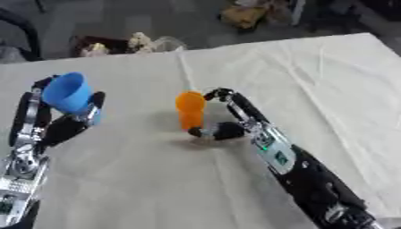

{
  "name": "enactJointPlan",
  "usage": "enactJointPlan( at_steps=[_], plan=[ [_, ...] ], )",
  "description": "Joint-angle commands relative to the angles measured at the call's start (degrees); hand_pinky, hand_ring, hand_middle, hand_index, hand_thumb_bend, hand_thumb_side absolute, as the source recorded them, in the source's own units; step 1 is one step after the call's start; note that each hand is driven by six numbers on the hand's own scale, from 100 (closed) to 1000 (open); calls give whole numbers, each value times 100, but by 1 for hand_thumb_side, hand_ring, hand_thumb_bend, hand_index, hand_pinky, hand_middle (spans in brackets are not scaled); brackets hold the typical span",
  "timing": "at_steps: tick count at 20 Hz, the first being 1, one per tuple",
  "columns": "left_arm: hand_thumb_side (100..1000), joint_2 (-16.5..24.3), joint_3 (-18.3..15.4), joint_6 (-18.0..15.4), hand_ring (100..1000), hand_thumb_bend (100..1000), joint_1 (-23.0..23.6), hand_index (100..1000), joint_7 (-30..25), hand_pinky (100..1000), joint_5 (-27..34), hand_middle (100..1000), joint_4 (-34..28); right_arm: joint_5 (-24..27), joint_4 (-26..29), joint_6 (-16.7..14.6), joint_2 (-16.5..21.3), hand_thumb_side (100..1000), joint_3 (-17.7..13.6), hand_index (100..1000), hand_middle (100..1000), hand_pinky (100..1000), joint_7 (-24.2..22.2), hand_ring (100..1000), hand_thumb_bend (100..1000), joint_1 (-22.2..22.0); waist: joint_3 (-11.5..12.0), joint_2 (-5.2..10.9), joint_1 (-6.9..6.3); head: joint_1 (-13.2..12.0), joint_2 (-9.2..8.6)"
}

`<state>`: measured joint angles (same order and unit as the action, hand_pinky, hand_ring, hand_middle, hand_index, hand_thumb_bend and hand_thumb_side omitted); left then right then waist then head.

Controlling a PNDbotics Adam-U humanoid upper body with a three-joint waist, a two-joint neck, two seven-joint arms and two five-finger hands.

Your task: Pour the contents of one cup into another cup.

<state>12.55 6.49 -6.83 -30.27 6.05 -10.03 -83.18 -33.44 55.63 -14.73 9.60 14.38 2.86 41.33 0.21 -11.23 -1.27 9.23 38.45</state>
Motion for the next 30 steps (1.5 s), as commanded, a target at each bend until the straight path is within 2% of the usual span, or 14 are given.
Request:
enactJointPlan(
  at_steps=[1, 5, 7, 11, 13, 14, 18, 20, 24, 30],
  plan=[
    [267, 52, 2, -14, 555, 100, -126, 440, -32, 644, 44, 120, -112, -151, -73, -65, -51, 553, -8, 791, 730, 860, -4, 929, 745, 166, 43, 92, -3, 29, -78],
    [271, 42, 10, -15, 555, 100, -154, 439, -47, 644, 68, 120, -132, -234, -229, -84, -113, 544, -46, 781, 708, 857, 49, 921, 732, 236, 111, 73, -14, 46, -120],
    [272, 37, 13, -16, 555, 100, -166, 439, -53, 644, 76, 120, -137, -241, -303, -74, -144, 528, -76, 737, 623, 843, 131, 898, 701, 266, 133, 64, -21, 52, -135],
    [273, 28, 15, -15, 550, 100, -176, 438, -56, 643, 80, 118, -135, -266, -360, 7, -212, 489, -112, 583, 471, 803, 486, 840, 578, 323, 164, 48, -34, 57, -157],
    [274, 27, 13, -13, 548, 100, -175, 438, -52, 643, 78, 118, -130, -283, -339, 72, -233, 437, -108, 484, 399, 786, 699, 812, 482, 339, 174, 47, -38, 59, -158],
    [275, 28, 13, -13, 547, 100, -174, 438, -50, 642, 78, 117, -129, -290, -329, 103, -238, 364, -97, 394, 321, 767, 776, 777, 357, 342, 177, 47, -38, 61, -158],
    [279, 37, 1, -13, 545, 100, -173, 436, -36, 642, 82, 116, -130, -195, -236, 259, -232, 206, -86, 246, 187, 733, 1041, 688, 100, 338, 169, 44, -23, 55, -164],
    [276, 53, -8, -12, 545, 100, -166, 436, -30, 641, 80, 115, -136, -98, -92, 331, -189, 160, -70, 214, 152, 718, 1128, 654, 100, 318, 142, 49, -12, 39, -157],
    [274, 107, -7, -4, 545, 100, -122, 435, -32, 641, 45, 113, -104, 157, 351, 545, -22, 128, -19, 205, 142, 706, 1170, 642, 100, 293, 64, 78, 22, 4, -130],
    [269, 191, 37, -2, 553, 100, -109, 442, -117, 643, -18, 118, -108, 395, 923, 750, 138, 129, 179, 204, 140, 705, 885, 645, 100, 256, -16, 118, 60, -32, -113]
  ],
)
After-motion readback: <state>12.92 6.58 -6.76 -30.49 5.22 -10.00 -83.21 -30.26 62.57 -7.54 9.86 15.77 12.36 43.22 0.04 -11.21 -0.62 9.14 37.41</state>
